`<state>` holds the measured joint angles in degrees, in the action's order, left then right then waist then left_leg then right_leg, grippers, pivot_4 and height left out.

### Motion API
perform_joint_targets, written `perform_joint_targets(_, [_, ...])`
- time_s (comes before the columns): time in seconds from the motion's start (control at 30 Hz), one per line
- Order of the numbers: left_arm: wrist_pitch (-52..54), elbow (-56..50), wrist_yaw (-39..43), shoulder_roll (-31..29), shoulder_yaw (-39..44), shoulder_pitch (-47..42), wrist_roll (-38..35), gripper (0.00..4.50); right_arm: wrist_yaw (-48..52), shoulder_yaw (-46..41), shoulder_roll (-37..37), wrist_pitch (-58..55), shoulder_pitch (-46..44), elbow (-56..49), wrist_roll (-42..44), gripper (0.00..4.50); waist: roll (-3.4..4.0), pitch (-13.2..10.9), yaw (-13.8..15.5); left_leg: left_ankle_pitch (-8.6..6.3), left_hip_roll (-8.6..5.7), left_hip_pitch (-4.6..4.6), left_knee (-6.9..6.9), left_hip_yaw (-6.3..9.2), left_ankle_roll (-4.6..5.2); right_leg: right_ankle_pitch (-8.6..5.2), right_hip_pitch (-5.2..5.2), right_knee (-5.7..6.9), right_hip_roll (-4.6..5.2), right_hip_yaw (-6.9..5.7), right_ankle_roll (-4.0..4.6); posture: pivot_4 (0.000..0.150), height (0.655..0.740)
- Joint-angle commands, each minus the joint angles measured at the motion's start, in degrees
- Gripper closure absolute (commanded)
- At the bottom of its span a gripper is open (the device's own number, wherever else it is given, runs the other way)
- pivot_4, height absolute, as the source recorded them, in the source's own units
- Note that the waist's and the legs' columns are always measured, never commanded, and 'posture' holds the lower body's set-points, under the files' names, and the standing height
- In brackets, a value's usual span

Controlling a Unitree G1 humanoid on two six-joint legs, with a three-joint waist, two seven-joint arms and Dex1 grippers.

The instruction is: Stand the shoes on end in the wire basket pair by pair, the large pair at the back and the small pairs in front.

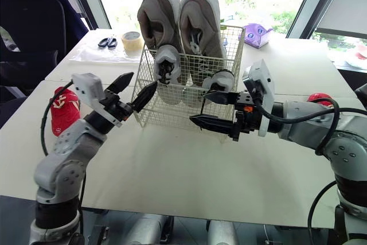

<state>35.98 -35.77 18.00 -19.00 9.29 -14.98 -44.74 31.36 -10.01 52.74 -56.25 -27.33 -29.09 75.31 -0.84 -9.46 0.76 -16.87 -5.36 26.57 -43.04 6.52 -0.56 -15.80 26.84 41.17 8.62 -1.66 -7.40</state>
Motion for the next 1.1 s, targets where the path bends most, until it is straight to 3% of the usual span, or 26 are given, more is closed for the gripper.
perform_joint_targets(0.03, [6.00, -6.63, 0.03, -4.52, 2.08, 1.82, -10.54, 0.05, -0.24, -3.49, -0.10, -0.04, -1.49, 1.30, 3.58, 0.00, 0.02, -0.01, -0.03, 0.00, 0.00, 0.00, 0.00, 0.00, 0.00, -0.01, 0.00, 0.00, 0.00, 0.00, 0.01, 0.150, 0.6595])
perform_joint_targets(0.17, [9.16, -8.61, -1.10, -9.92, 3.39, 0.99, -19.25, 0.05, -1.50, -6.80, 0.00, -0.10, -1.67, 3.51, 9.28, 0.00, 0.03, -0.02, 0.06, 0.00, 0.00, -0.02, 0.00, 0.00, 0.00, -0.02, -0.01, 0.01, 0.01, 0.01, 0.04, 0.150, 0.6595])
perform_joint_targets(0.27, [9.33, -7.79, -1.90, -12.26, 2.78, -4.01, -22.07, 0.05, -4.98, -11.32, -0.02, 0.76, -0.98, 6.73, 15.61, 0.00, 0.02, -0.03, 0.27, 0.00, 0.00, 0.00, -0.02, 0.03, 0.00, -0.02, -0.04, 0.00, 0.02, 0.03, 0.05, 0.150, 0.6595])
perform_joint_targets(0.33, [10.52, -8.33, 1.17, -13.80, 0.50, -7.64, -28.54, 0.05, -7.68, -15.08, 0.58, 1.44, -0.33, 9.82, 18.59, 0.00, 0.02, -0.03, 0.22, 0.00, -0.02, 0.02, -0.04, 0.02, 0.00, -0.02, -0.06, -0.02, 0.03, 0.04, 0.05, 0.150, 0.6595])
perform_joint_targets(0.47, [12.92, -5.43, 4.01, -14.16, -3.77, -9.52, -36.64, 0.05, -8.60, -22.19, 3.44, 1.62, 3.70, 14.22, 14.03, 0.00, 0.04, -0.04, 0.18, -0.03, -0.05, 0.01, -0.03, -0.04, 0.06, -0.03, -0.07, -0.08, 0.06, 0.04, 0.05, 0.150, 0.6595])
perform_joint_targets(0.53, [13.66, -4.78, 6.31, -14.96, -5.81, -9.67, -36.08, 0.05, -8.19, -25.78, 5.17, 1.68, 7.72, 15.02, 10.30, 0.00, 0.05, -0.04, 0.09, -0.06, -0.04, 0.01, 0.00, -0.04, 0.10, -0.03, -0.06, -0.07, 0.06, 0.06, 0.05, 0.150, 0.6595])
perform_joint_targets(0.63, [13.81, -2.90, 7.53, -14.72, -9.82, -12.31, -31.38, 0.05, -9.24, -28.92, 5.96, 6.59, 14.89, 15.27, -2.96, 0.00, 0.10, -0.05, 0.04, -0.06, -0.02, -0.01, 0.04, -0.09, 0.10, -0.04, -0.05, -0.05, 0.06, 0.09, 0.06, 0.150, 0.6595])
perform_joint_targets(0.7, [13.86, -3.31, 10.53, -17.04, -15.40, -13.55, -22.20, 0.05, -12.38, -30.44, 3.28, 11.89, 21.48, 11.83, -13.65, 0.00, 0.09, -0.05, 0.11, -0.05, -0.01, -0.04, 0.03, -0.11, 0.10, -0.04, -0.09, -0.06, 0.06, 0.10, 0.07, 0.150, 0.6595])
perform_joint_targets(0.77, [13.39, -3.35, 11.76, -17.10, -17.75, -13.96, -18.59, 0.05, -14.42, -31.64, 0.54, 15.62, 26.05, 8.91, -20.13, 0.00, 0.20, -0.06, 0.04, -0.06, -0.01, -0.08, 0.04, -0.16, 0.10, -0.05, -0.15, -0.08, 0.07, 0.11, 0.07, 0.150, 0.6595])
perform_joint_targets(0.87, [15.81, -3.60, 9.82, -16.52, -20.54, -15.71, -15.90, 0.05, -17.58, -33.92, -4.77, 18.65, 31.00, 6.08, -25.44, 0.00, 0.32, -0.11, 0.04, -0.06, -0.01, -0.07, 0.04, -0.22, 0.10, -0.04, -0.08, -0.06, 0.04, 0.21, 0.06, 0.150, 0.6595])
perform_joint_targets(0.93, [10.47, -5.00, 11.35, -16.98, -24.28, -15.95, -5.83, 0.05, -19.78, -35.13, -8.76, 21.61, 34.39, 6.27, -30.39, 0.00, 0.40, -0.08, 0.05, -0.05, 0.01, -0.08, 0.04, -0.18, 0.10, -0.04, -0.08, -0.05, 0.01, 0.23, 0.06, 0.150, 0.6595])
perform_joint_targets(0.97, [8.23, -5.06, 12.42, -16.17, -24.30, -14.96, -4.20, 0.05, -20.04, -35.57, -10.18, 23.14, 36.10, 7.03, -32.85, 0.00, 0.40, -0.09, 0.08, -0.05, 0.00, -0.11, 0.05, -0.18, 0.10, -0.04, -0.11, -0.05, 0.01, 0.23, 0.06, 0.150, 0.6595])
perform_joint_targets(1.1, [9.18, -2.16, 18.90, -11.86, -20.14, -11.90, -16.51, 0.05, -15.92, -36.40, -12.79, 26.82, 42.49, 10.11, -37.80, 0.00, 0.45, -0.09, 0.05, -0.06, -0.02, -0.10, 0.05, -0.19, 0.10, -0.05, -0.11, -0.07, 0.00, 0.19, 0.06, 0.150, 0.6595])
